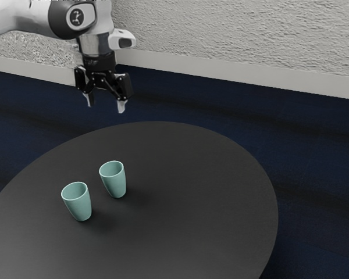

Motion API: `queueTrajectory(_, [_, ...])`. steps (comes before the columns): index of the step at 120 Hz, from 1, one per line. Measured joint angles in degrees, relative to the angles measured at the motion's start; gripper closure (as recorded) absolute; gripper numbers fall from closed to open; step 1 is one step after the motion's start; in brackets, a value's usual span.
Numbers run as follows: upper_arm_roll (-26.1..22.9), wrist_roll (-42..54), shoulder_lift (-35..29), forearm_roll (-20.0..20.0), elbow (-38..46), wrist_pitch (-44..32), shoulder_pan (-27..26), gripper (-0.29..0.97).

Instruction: Place the left cup onto the right cup

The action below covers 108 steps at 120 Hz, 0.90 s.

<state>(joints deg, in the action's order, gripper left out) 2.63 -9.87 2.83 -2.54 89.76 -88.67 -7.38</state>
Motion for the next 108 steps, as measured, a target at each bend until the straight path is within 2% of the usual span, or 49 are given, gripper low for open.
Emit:
queueTrajectory(53, [0.05, -0.09, 0.01, -0.01, 1.05, -1.61, 1.3, 0.0])
queueTrajectory(108, [0.02, -0.34, -1.53, 0.89, 8.93, -7.12, 2.3, 0.0])
